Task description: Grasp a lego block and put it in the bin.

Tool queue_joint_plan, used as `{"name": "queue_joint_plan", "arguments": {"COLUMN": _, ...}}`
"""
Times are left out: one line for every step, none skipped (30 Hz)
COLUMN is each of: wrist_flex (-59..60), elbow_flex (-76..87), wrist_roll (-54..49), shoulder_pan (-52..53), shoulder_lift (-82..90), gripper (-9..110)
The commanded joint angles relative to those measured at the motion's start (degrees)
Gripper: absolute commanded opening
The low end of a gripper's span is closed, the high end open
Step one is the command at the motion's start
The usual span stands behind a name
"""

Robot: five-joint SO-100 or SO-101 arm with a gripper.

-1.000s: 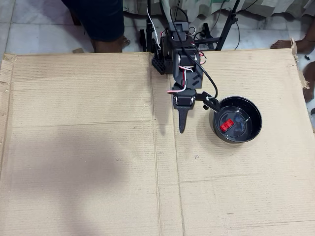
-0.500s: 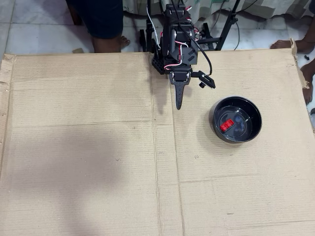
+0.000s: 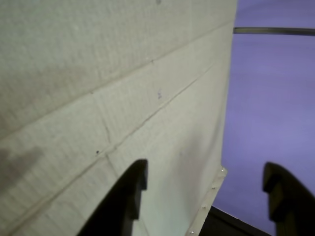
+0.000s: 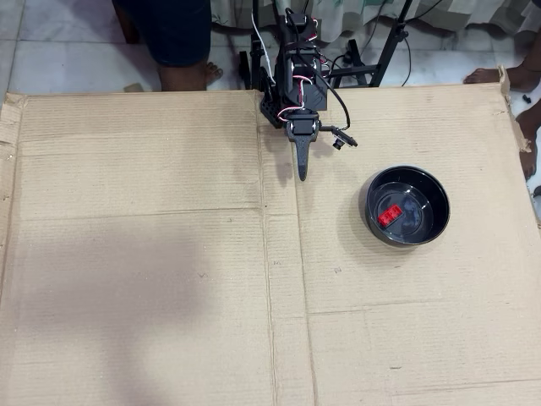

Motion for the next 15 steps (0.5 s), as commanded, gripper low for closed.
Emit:
{"name": "queue_joint_plan", "arguments": {"wrist_flex": -1.05, "elbow_flex": 3.87, "wrist_roll": 0.26, "shoulder_pan": 0.18, "shoulder_lift": 6.06, "gripper": 27}}
{"name": "queue_joint_plan", "arguments": {"wrist_flex": -1.05, "elbow_flex": 5.36, "wrist_roll": 0.26, "shoulder_pan": 0.18, "shoulder_lift": 8.17, "gripper": 27}}
{"name": "queue_joint_plan", "arguments": {"wrist_flex": -1.05, "elbow_flex": 6.86, "wrist_roll": 0.26, "shoulder_pan": 0.18, "shoulder_lift": 10.28, "gripper": 27}}
{"name": "queue_joint_plan", "arguments": {"wrist_flex": -1.05, "elbow_flex": 8.17, "wrist_roll": 0.26, "shoulder_pan": 0.18, "shoulder_lift": 12.13, "gripper": 27}}
{"name": "queue_joint_plan", "arguments": {"wrist_flex": -1.05, "elbow_flex": 9.23, "wrist_roll": 0.26, "shoulder_pan": 0.18, "shoulder_lift": 13.36, "gripper": 27}}
{"name": "queue_joint_plan", "arguments": {"wrist_flex": -1.14, "elbow_flex": 9.93, "wrist_roll": 0.26, "shoulder_pan": 0.18, "shoulder_lift": 14.06, "gripper": 27}}
{"name": "queue_joint_plan", "arguments": {"wrist_flex": -1.14, "elbow_flex": 10.28, "wrist_roll": 0.26, "shoulder_pan": 0.18, "shoulder_lift": 14.15, "gripper": 27}}
{"name": "queue_joint_plan", "arguments": {"wrist_flex": -1.14, "elbow_flex": 10.55, "wrist_roll": 0.26, "shoulder_pan": 0.18, "shoulder_lift": 13.8, "gripper": 27}}
{"name": "queue_joint_plan", "arguments": {"wrist_flex": -1.14, "elbow_flex": 10.63, "wrist_roll": 0.26, "shoulder_pan": 0.26, "shoulder_lift": 13.71, "gripper": 27}}
{"name": "queue_joint_plan", "arguments": {"wrist_flex": -1.05, "elbow_flex": 10.9, "wrist_roll": 0.26, "shoulder_pan": 0.26, "shoulder_lift": 13.71, "gripper": 27}}
{"name": "queue_joint_plan", "arguments": {"wrist_flex": -1.05, "elbow_flex": 11.69, "wrist_roll": 0.26, "shoulder_pan": 0.26, "shoulder_lift": 13.71, "gripper": 27}}
{"name": "queue_joint_plan", "arguments": {"wrist_flex": -1.14, "elbow_flex": 12.74, "wrist_roll": 0.26, "shoulder_pan": 0.26, "shoulder_lift": 13.71, "gripper": 27}}
{"name": "queue_joint_plan", "arguments": {"wrist_flex": -1.14, "elbow_flex": 13.89, "wrist_roll": 0.26, "shoulder_pan": 0.26, "shoulder_lift": 13.71, "gripper": 27}}
{"name": "queue_joint_plan", "arguments": {"wrist_flex": -1.23, "elbow_flex": 14.94, "wrist_roll": 0.26, "shoulder_pan": 0.26, "shoulder_lift": 13.71, "gripper": 27}}
{"name": "queue_joint_plan", "arguments": {"wrist_flex": -1.58, "elbow_flex": 15.73, "wrist_roll": 0.26, "shoulder_pan": 0.26, "shoulder_lift": 13.71, "gripper": 27}}
